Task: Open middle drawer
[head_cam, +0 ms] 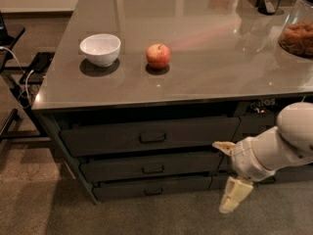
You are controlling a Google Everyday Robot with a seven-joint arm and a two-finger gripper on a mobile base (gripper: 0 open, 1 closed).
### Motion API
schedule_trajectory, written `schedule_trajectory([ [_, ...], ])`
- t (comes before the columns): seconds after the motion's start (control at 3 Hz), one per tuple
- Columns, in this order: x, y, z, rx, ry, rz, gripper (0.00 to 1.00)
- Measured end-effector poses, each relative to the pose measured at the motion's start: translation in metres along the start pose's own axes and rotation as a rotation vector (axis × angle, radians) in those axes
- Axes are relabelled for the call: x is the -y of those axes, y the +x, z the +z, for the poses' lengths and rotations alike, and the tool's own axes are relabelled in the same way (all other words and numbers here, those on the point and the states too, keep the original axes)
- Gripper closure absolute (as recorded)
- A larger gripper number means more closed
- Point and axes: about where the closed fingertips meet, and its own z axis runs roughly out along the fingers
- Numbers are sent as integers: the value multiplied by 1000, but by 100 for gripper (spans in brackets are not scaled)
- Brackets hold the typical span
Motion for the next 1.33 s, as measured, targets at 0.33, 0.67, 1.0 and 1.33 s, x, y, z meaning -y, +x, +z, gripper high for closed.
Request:
schedule_trajectory([
  [0.33,16,11,40,36,71,-14,0],
  [0.67,32,27,76,37,152,-23,0],
  [1.0,48,42,101,-6,225,-14,0],
  [1.33,65,52,119,-46,266,43,0],
])
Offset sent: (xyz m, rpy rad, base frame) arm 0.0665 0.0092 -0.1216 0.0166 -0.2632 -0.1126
